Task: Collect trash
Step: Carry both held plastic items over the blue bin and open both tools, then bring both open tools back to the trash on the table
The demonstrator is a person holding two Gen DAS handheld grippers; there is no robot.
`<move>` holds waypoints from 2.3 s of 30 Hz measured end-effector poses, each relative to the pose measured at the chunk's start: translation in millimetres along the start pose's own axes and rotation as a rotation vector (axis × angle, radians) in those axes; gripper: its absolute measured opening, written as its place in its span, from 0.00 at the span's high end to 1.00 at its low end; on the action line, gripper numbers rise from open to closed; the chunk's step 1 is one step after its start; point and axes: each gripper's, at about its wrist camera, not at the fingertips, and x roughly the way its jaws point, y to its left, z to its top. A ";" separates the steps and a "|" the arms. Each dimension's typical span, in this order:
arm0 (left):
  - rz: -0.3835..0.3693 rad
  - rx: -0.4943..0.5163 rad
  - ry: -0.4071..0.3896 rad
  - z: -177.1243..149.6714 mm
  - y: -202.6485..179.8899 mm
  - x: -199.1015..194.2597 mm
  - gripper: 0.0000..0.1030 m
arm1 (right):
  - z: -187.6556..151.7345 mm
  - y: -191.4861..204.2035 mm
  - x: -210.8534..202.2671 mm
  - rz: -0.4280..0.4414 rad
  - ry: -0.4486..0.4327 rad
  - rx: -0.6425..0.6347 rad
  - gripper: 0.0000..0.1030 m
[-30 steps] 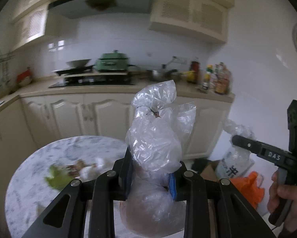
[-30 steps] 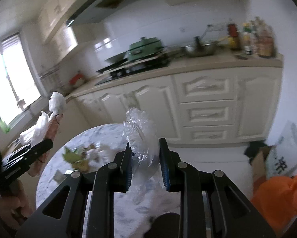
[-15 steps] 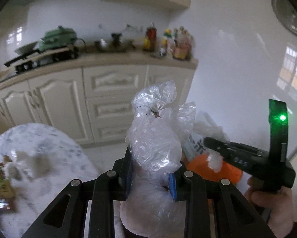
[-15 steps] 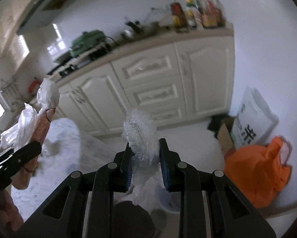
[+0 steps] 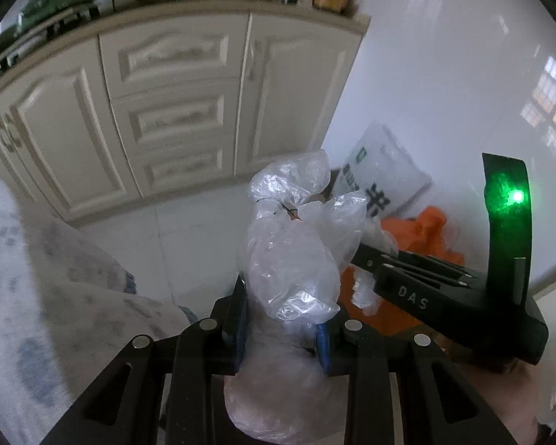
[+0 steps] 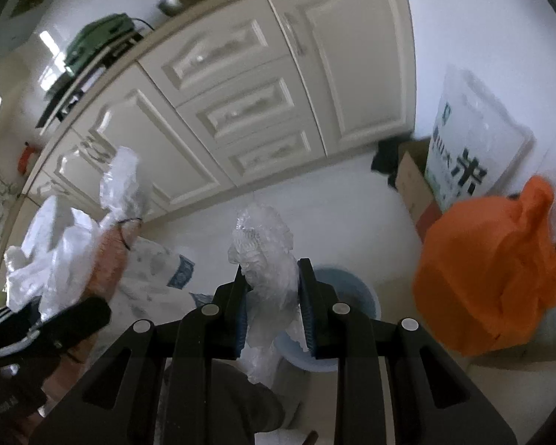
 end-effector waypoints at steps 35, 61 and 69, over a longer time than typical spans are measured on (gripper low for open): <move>0.143 0.008 -0.292 -99.7 5.5 -183.9 0.01 | -5.7 50.1 -84.2 0.047 -0.126 0.052 0.00; 0.513 -0.291 -0.557 -324.4 94.5 -408.2 0.01 | -43.8 309.9 -160.9 0.341 -0.231 -0.434 0.00; 0.655 -0.394 -0.565 -358.5 95.7 -423.0 0.01 | -72.7 375.2 -158.8 0.389 -0.218 -0.590 0.00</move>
